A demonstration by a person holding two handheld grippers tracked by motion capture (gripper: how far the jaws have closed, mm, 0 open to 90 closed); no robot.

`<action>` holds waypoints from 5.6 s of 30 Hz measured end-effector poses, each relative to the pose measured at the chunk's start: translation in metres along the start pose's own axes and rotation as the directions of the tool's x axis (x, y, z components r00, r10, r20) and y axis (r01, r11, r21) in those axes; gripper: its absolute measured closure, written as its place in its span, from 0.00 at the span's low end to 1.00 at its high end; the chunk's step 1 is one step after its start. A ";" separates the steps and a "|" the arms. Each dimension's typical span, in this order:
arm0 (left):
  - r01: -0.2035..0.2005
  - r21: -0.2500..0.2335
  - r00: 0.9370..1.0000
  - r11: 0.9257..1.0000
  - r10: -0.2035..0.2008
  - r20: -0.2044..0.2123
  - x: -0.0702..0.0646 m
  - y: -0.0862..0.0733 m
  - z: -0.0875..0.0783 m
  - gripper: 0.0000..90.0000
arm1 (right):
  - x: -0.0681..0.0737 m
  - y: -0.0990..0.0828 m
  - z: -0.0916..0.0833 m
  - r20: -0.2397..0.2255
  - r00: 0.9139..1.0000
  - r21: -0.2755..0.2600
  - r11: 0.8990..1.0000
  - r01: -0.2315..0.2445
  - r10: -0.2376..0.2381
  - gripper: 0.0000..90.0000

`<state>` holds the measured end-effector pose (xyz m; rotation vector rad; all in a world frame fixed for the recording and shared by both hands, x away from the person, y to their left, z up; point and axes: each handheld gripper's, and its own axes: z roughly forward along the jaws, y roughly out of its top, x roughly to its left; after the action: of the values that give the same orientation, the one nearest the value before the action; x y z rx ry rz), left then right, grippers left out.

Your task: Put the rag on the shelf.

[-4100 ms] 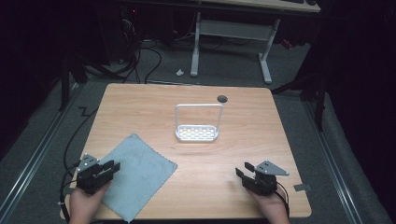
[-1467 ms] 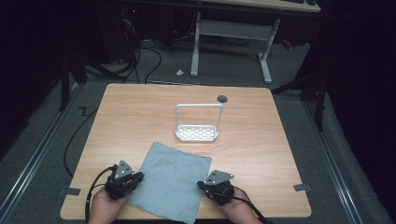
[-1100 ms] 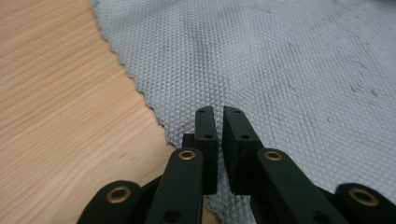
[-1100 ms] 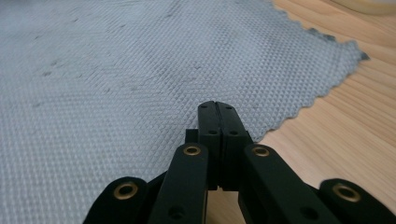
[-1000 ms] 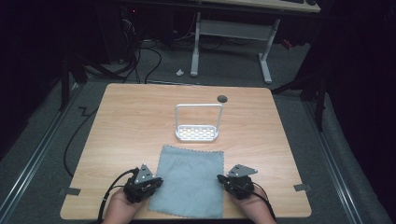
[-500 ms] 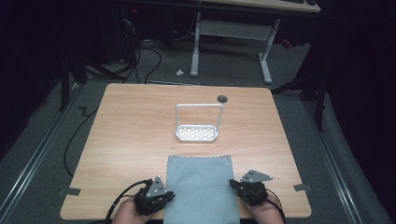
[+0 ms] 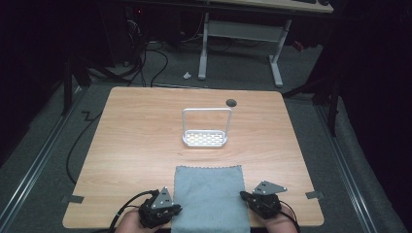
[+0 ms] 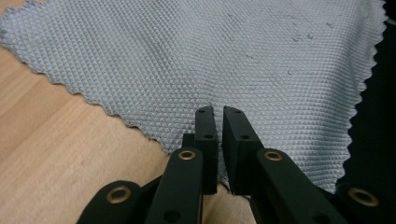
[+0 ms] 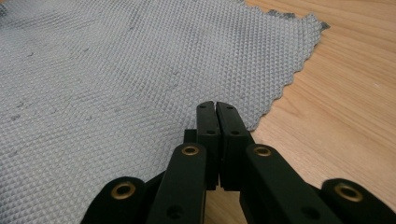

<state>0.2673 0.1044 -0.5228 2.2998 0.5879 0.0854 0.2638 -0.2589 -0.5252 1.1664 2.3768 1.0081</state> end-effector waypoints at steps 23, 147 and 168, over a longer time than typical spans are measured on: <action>0.236 -0.208 0.925 0.949 -0.285 -0.251 0.069 0.014 0.006 0.66 | -0.003 0.004 -0.007 0.024 1.000 -0.090 0.996 -0.006 0.008 0.87; 0.004 -0.615 0.927 0.789 -0.233 -0.293 0.098 0.160 -0.091 0.99 | -0.056 0.171 -0.060 0.149 0.981 -0.559 0.829 -0.023 0.127 1.00; 0.004 -0.584 0.897 0.811 -0.261 -0.356 0.142 0.193 -0.089 0.99 | -0.087 0.229 -0.044 0.184 0.974 -0.573 0.819 -0.004 0.133 1.00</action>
<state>0.4486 0.1058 -0.3421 1.6384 0.8164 0.6242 0.4233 -0.2504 -0.3349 1.0589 1.6868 1.4080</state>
